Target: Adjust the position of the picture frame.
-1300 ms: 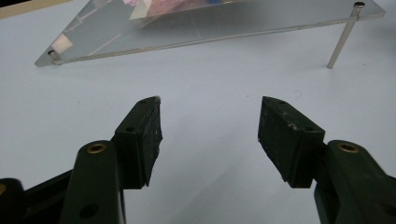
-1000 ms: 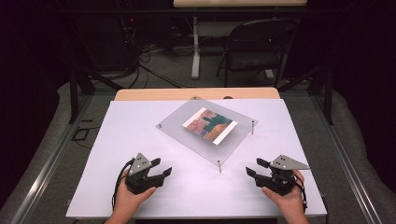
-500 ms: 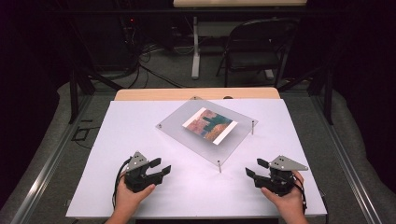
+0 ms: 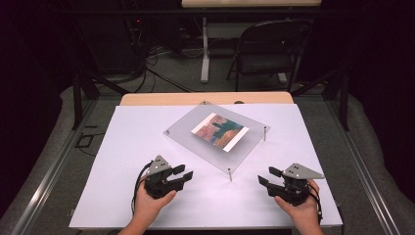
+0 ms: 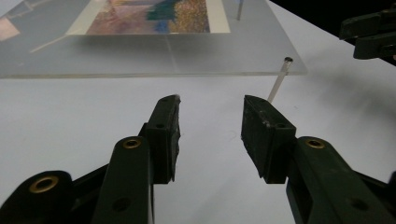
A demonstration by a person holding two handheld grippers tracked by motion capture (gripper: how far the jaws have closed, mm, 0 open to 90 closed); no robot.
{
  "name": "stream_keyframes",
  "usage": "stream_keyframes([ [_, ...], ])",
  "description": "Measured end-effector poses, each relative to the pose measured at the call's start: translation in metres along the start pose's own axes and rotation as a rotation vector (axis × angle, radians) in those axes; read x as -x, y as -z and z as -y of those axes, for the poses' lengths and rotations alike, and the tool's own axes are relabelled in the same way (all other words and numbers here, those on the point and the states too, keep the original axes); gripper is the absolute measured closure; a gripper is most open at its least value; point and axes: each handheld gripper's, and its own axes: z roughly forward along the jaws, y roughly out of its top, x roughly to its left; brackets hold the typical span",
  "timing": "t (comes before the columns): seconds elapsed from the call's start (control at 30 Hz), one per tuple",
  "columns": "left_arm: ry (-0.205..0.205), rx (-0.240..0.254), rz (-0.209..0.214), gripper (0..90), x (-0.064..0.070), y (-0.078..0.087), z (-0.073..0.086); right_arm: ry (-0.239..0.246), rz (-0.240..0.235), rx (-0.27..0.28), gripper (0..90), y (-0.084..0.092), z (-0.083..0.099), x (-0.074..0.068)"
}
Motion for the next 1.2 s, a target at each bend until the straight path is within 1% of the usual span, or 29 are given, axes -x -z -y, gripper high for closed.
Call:
stream_keyframes([
  [0.07, -0.008, -0.003, 0.007, 57.8, 0.005, -0.004, -0.003, -0.008, 0.004, 0.005, 47.2, 0.001, 0.0, 0.001],
  [0.1, -0.021, -0.006, 0.02, 57.9, 0.012, -0.013, -0.006, -0.011, 0.003, 0.008, 47.9, 0.002, 0.0, 0.002],
  [0.2, -0.022, -0.011, 0.03, 59.0, 0.015, -0.017, -0.007, -0.02, 0.002, 0.016, 49.4, 0.003, 0.0, 0.004],
  [0.23, -0.034, -0.027, 0.043, 59.3, 0.02, -0.025, -0.008, -0.024, 0.001, 0.016, 49.7, 0.003, 0.0, 0.004],
  [0.27, -0.034, -0.027, 0.043, 59.7, 0.02, -0.025, -0.008, -0.024, 0.001, 0.016, 49.7, 0.003, 0.0, 0.004],
  [0.3, -0.043, -0.043, 0.056, 60.1, 0.026, -0.035, -0.009, -0.029, 0.001, 0.013, 50.5, 0.003, 0.0, 0.005],
  [0.33, -0.044, -0.053, 0.059, 60.7, 0.028, -0.039, -0.009, -0.031, -0.002, 0.013, 50.9, 0.004, 0.0, 0.005],
  [0.37, -0.044, -0.053, 0.059, 61.0, 0.028, -0.039, -0.009, -0.031, -0.004, 0.009, 51.0, 0.004, 0.0, 0.005],
  [0.4, -0.036, -0.079, 0.065, 61.4, 0.032, -0.048, -0.008, -0.03, -0.004, 0.009, 51.2, 0.004, 0.0, 0.006],
  [0.43, -0.034, -0.085, 0.072, 61.8, 0.033, -0.052, -0.008, -0.029, -0.004, 0.011, 51.3, 0.004, 0.001, 0.006],
  [0.47, -0.031, -0.089, 0.085, 62.6, 0.034, -0.056, -0.007, -0.038, -0.007, 0.014, 51.4, 0.004, 0.001, 0.007],
  [0.63, -0.015, -0.112, 0.111, 65.8, 0.04, -0.073, -0.006, -0.055, -0.006, 0.014, 51.7, 0.005, 0.002, 0.01],
  [0.67, -0.02, -0.114, 0.114, 66.0, 0.04, -0.076, -0.005, -0.061, -0.007, 0.014, 51.7, 0.005, 0.002, 0.01],
  [0.77, -0.031, -0.123, 0.119, 66.6, 0.043, -0.085, -0.005, -0.071, -0.009, 0.017, 51.5, 0.005, 0.002, 0.012],
  [0.8, -0.031, -0.123, 0.119, 66.9, 0.043, -0.085, -0.005, -0.078, -0.011, 0.014, 51.5, 0.005, 0.002, 0.012],
  [0.83, -0.028, -0.125, 0.122, 67.3, 0.045, -0.09, -0.004, -0.084, -0.011, 0.011, 51.4, 0.005, 0.003, 0.013],
  [0.9, -0.025, -0.128, 0.121, 68.0, 0.046, -0.095, -0.004, -0.088, -0.012, 0.011, 51.4, 0.005, 0.003, 0.014],
  [0.93, -0.021, -0.129, 0.127, 68.4, 0.046, -0.097, -0.004, -0.09, -0.013, 0.015, 51.3, 0.005, 0.003, 0.014],
  [1.03, -0.016, -0.141, 0.129, 69.6, 0.048, -0.102, -0.005, -0.097, -0.015, 0.014, 51.2, 0.006, 0.003, 0.015],
  [1.1, -0.015, -0.138, 0.13, 70.0, 0.048, -0.103, -0.005, -0.102, -0.016, 0.013, 51.2, 0.006, 0.003, 0.016],
  [1.13, -0.015, -0.138, 0.122, 70.4, 0.048, -0.105, -0.005, -0.101, -0.015, 0.018, 51.2, 0.006, 0.004, 0.017],
  [1.2, -0.011, -0.133, 0.133, 71.0, 0.048, -0.107, -0.005, -0.105, -0.017, 0.018, 51.2, 0.006, 0.004, 0.017],
])
